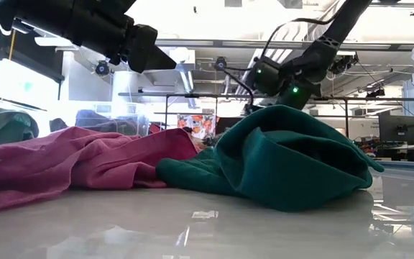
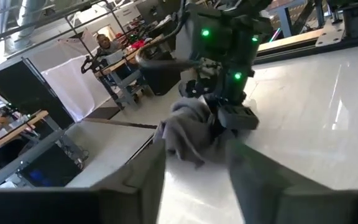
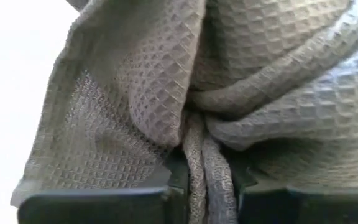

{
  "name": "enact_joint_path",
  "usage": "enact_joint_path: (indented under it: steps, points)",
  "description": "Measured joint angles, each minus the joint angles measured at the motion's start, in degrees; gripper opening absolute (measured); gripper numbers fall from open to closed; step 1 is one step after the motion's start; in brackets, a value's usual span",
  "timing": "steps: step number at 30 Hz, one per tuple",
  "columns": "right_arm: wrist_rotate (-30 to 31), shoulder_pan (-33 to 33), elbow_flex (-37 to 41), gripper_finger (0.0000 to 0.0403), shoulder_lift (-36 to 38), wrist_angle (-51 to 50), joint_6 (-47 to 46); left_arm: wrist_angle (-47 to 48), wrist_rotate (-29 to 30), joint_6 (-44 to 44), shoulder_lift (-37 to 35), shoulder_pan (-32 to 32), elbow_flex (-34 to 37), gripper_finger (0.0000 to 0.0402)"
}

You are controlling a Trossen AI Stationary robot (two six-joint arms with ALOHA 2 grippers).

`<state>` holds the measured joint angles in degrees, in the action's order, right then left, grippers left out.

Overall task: Sort microfiber towel by color & place in baskets
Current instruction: Put the gray towel into the top transparent bin

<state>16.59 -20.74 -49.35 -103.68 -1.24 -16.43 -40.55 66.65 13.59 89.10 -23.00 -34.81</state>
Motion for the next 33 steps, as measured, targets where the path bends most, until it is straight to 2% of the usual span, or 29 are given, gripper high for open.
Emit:
enact_joint_path:
  steps: [2,4,8,12,18,26,33]
  points:
    - [-4.13,0.83,1.53,0.0028,-0.1,6.99,1.95,-0.02,-0.03,-0.03,-0.01,0.0,0.0,0.0196]
    - [-10.85,1.43,3.74,0.0028,-0.25,15.37,3.43,0.09,-0.07,-0.03,0.0,0.02,0.0,0.0229]
    - [-20.12,2.31,8.15,0.003,-0.28,30.43,3.41,0.63,-0.1,-0.62,0.0,0.16,0.0,0.0273]
    - [-23.15,3.23,9.49,0.003,-0.26,36.82,4.28,0.97,-2.48,-2.62,0.28,1.76,0.0,0.0286]
    - [-26.57,5.29,9.5,0.003,-0.22,39.17,7.01,0.84,-11.25,-3.51,0.31,5.51,0.0,0.0287]
    - [-26.17,6.43,9.47,0.003,-0.13,40.63,7.73,1.28,-12.72,2.68,0.31,5.89,0.0,0.0287]
    - [-28.72,7.44,9.41,0.003,-0.04,43.65,7.91,4.16,-18.73,5.15,0.39,7.33,0.0,0.0287]
